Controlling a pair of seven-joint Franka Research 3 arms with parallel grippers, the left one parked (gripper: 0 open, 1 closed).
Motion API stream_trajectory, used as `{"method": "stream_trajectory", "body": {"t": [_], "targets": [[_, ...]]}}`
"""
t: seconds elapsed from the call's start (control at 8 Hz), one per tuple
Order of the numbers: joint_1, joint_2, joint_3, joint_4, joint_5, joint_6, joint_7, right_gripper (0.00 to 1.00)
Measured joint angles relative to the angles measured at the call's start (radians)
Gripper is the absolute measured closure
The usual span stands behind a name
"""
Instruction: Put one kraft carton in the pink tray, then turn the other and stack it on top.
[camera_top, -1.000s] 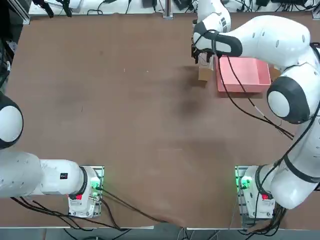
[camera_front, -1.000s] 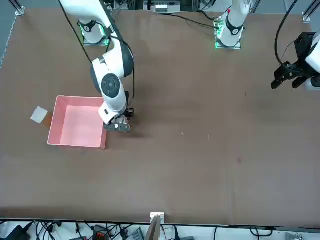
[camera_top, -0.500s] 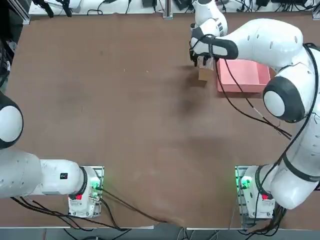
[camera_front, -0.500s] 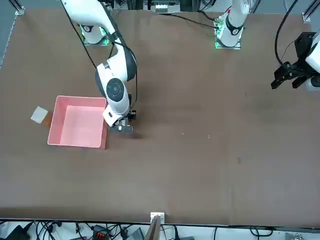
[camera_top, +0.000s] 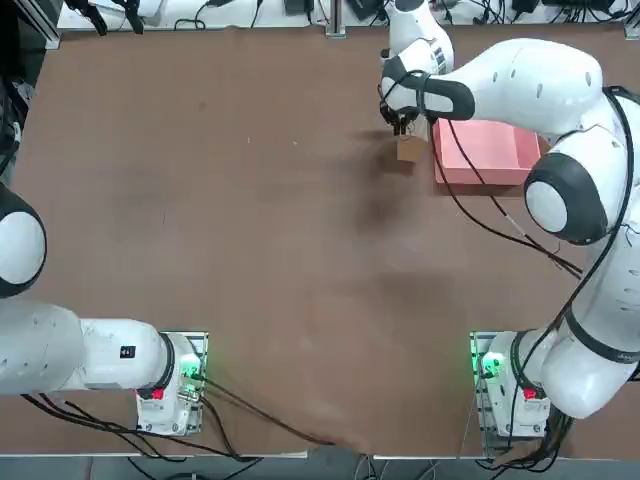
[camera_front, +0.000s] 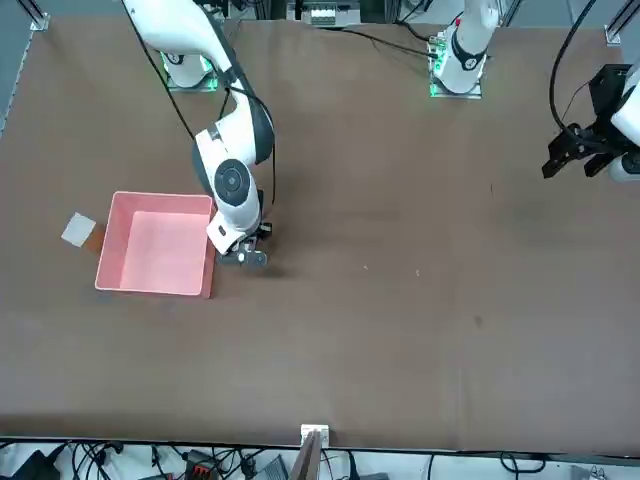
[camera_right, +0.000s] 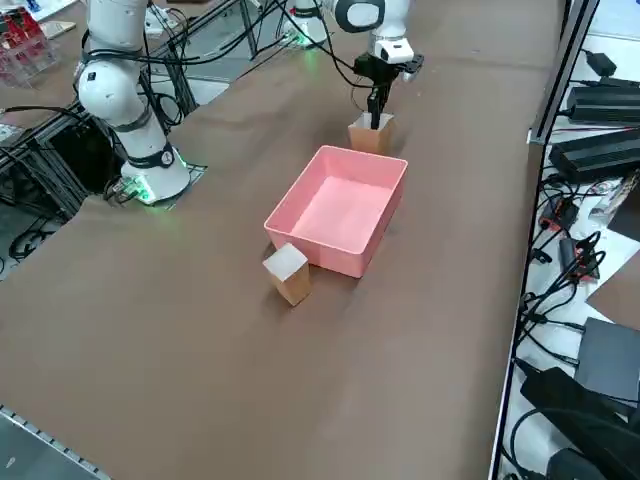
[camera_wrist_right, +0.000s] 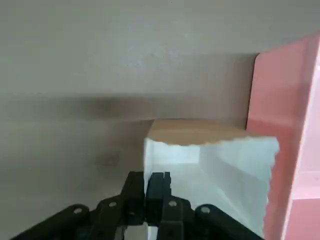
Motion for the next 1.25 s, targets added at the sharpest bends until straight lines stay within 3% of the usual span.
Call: {"method": "stream_trajectory", "body": {"t": [0.38,0.75,1.0,1.25], "targets": [[-0.003,-0.004,-0.005,0.016,0.0,-0.001,-0.002,0.98],[-0.015,-0.096,-0.016,0.068,0.004,-0.089,-0.069,0.98],[-0.081,-0.162,-0.023,0.14,0.068,-0.242,-0.236,0.98],[-0.205,-0.207,-0.027,0.196,0.101,-0.372,-0.433,0.98]]}}
